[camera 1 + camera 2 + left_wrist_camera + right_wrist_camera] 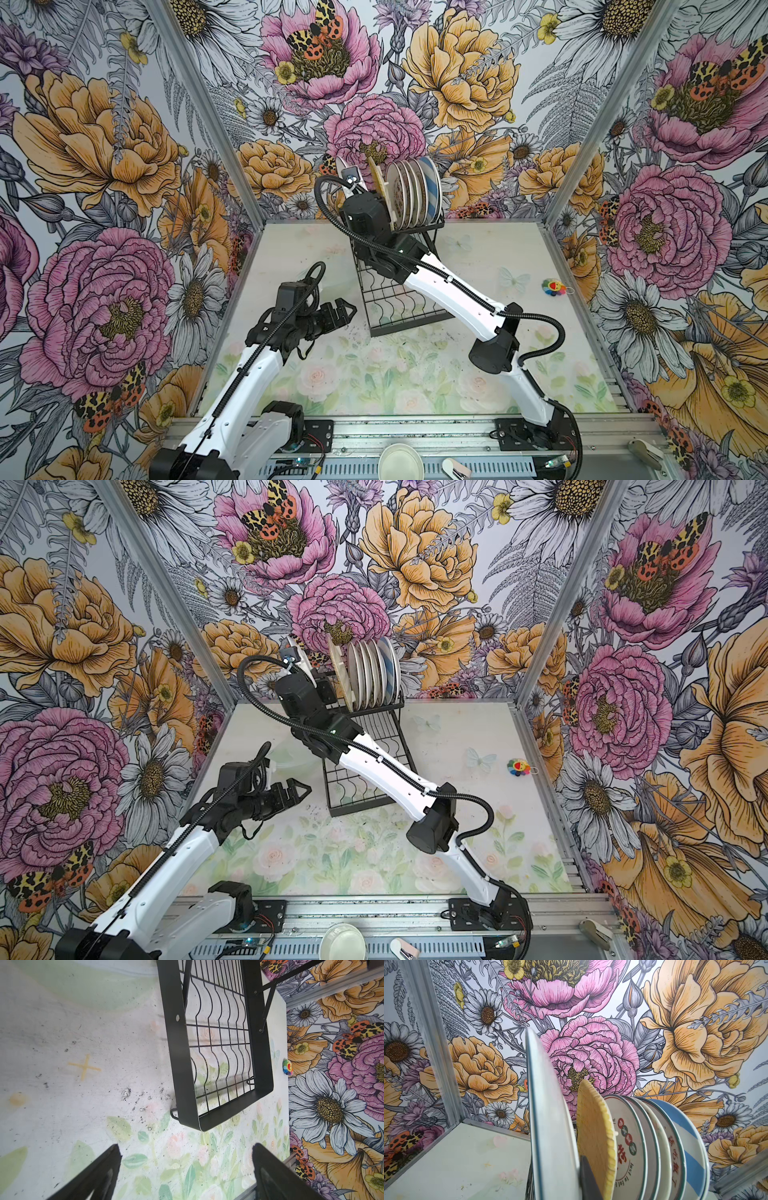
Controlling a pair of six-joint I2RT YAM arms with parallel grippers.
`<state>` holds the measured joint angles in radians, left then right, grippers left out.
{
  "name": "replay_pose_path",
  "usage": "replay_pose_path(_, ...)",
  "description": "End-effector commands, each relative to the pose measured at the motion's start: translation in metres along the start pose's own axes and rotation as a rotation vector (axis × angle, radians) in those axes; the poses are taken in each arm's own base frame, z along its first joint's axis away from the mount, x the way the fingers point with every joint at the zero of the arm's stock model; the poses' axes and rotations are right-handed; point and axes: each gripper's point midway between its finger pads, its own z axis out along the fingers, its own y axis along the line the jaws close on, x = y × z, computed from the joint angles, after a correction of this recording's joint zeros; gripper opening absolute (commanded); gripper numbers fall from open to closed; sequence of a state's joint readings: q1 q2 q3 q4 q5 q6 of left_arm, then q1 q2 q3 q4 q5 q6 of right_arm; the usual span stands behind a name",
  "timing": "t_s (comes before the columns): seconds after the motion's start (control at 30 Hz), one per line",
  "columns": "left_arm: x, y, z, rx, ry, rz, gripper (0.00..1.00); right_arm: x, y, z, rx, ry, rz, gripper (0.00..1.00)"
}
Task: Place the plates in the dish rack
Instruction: 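Lower the white plate into the front rack slot with the right gripper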
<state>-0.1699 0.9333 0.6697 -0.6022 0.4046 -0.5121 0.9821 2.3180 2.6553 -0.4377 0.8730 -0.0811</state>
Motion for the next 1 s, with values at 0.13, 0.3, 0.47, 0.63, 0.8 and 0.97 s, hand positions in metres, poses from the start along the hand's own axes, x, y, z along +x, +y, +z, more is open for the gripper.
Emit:
replay_pose_path(0.13, -0.002, -0.003, -0.003, -0.012, -0.029, 0.051, 0.99, -0.017, -0.029, 0.01, 0.103, -0.048, 0.014, 0.0)
replay_pose_path(0.3, -0.002, -0.003, -0.004, -0.017, -0.032, 0.055, 0.99, -0.009, -0.03, 0.018, 0.114, -0.035, -0.002, 0.0)
replay_pose_path(0.47, -0.001, -0.003, -0.004, -0.023, -0.032, 0.059, 0.99, 0.0, -0.033, 0.026, 0.129, -0.02, -0.022, 0.0)
replay_pose_path(0.63, 0.001, -0.004, -0.004, -0.026, -0.029, 0.067, 0.99, 0.007, -0.034, 0.033, 0.139, -0.007, -0.045, 0.0)
replay_pose_path(0.8, 0.001, -0.004, -0.004, -0.031, -0.03, 0.069, 0.99, 0.019, -0.035, 0.039, 0.147, 0.015, -0.065, 0.0)
replay_pose_path(0.97, 0.002, -0.005, -0.005, -0.033, -0.032, 0.075, 0.99, 0.026, -0.036, 0.044, 0.157, 0.029, -0.078, 0.0)
